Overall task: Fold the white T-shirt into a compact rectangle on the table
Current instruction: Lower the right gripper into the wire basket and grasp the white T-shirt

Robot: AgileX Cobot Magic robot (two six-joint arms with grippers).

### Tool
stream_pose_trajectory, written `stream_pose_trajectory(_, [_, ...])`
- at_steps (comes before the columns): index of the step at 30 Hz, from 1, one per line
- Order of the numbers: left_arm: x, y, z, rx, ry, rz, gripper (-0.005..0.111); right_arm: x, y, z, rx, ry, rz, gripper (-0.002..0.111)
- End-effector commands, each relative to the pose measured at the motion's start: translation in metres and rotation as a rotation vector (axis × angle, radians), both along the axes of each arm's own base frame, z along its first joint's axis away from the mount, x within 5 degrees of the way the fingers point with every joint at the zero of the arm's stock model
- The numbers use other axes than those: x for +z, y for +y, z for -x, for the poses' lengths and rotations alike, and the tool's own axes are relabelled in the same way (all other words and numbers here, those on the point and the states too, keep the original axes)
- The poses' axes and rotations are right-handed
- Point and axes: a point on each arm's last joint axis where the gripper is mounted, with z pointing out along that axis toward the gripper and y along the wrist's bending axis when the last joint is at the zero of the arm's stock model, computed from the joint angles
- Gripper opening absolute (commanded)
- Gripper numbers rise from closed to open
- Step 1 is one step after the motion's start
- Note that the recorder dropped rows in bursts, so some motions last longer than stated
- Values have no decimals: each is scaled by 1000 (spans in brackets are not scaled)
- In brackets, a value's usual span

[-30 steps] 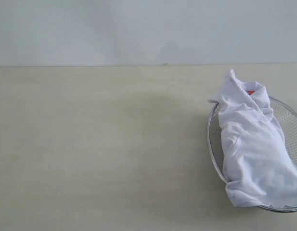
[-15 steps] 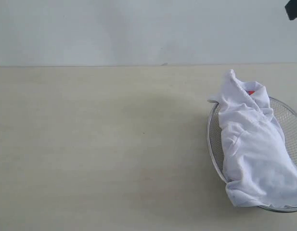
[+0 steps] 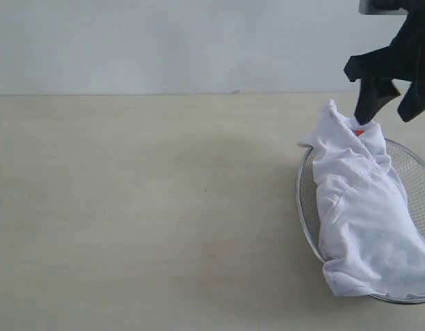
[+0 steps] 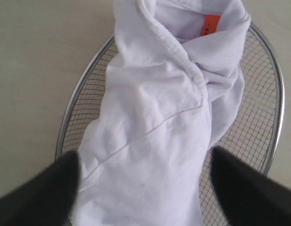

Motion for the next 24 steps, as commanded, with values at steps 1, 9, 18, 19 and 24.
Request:
stream_pose_trajectory(1, [-1, 0, 0, 1, -4, 5, 4, -6, 1, -3, -81, 31, -21, 105])
stream_pose_trajectory(9, [-1, 0, 0, 1, -4, 5, 4, -25, 2, -9, -93, 90, -34, 105])
stream_pose_trajectory(18, [-1, 0, 0, 1, -4, 5, 4, -60, 2, -23, -100, 189, -10, 105])
stream_pose_trajectory(19, [-1, 0, 0, 1, -4, 5, 4, -66, 1, -25, -107, 205, -5, 105])
stream_pose_trajectory(24, [-1, 0, 0, 1, -4, 5, 4, -96, -2, -32, -100, 283, 25, 105])
